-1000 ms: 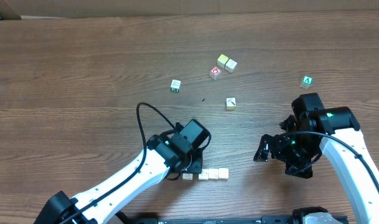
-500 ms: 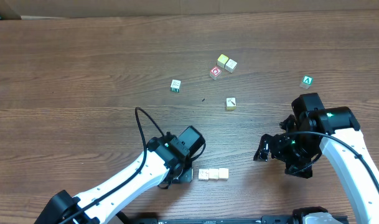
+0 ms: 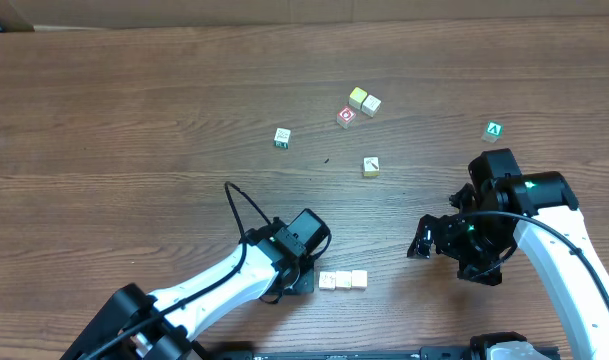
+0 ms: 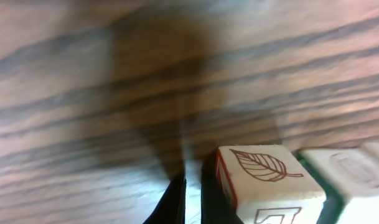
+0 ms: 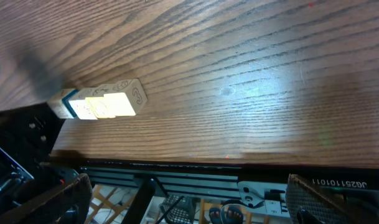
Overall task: Flip 5 blocks
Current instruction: 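Set the block at the left end of the row and release, then move the left gripper to the blocks near the yellow pair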
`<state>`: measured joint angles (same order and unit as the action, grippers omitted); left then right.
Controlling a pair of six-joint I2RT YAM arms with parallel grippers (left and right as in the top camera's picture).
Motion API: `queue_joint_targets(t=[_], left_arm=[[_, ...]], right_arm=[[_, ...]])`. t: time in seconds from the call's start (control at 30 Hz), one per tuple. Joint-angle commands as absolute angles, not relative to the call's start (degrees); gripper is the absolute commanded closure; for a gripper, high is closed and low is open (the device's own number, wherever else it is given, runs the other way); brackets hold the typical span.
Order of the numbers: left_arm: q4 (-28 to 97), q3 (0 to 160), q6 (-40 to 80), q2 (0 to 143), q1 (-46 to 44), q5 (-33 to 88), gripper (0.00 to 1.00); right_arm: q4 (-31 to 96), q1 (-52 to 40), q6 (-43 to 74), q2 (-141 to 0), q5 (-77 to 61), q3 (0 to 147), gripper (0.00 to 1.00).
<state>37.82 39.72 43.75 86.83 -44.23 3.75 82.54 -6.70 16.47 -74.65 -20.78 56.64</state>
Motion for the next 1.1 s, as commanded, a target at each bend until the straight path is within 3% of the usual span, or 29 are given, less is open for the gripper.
queue_joint_targets(t=[0.0,0.43,0.67,0.7,0.73,0.77,1.07], left_arm=[[35.51,38.35,42.44,91.85,-44.16,5.45,0.96],[35.18,38.52,39.66,92.07,-43.88,5.58,0.96],[41.10,43.40,39.48,87.42,-42.68,1.43,0.95],[41.65,44.51,38.79,86.26,-42.65,0.32,0.90],[41.71,45.41,38.24,85.47,-42.65,-0.82,0.75],[41.50,46.26,38.11,84.93,-42.61,-2.15,0.67],[36.42,56.25,26.39,90.74,-31.57,4.16,0.59]], right_arm=[[82.43,-6.42,16.05,-74.65,-21.06,57.71,0.00],[82.72,-6.42,16.05,-74.65,-21.08,57.71,0.00],[82.96,-6.42,16.05,-74.65,-21.08,57.71,0.00],[82.87,-6.42,16.05,-74.65,-21.08,57.71,0.00],[82.83,-6.42,16.05,-74.65,-21.08,57.71,0.00],[82.78,-6.42,16.08,-74.65,-21.08,57.71,0.00],[81.78,-6.42,16.10,-74.65,-21.08,57.71,0.00]])
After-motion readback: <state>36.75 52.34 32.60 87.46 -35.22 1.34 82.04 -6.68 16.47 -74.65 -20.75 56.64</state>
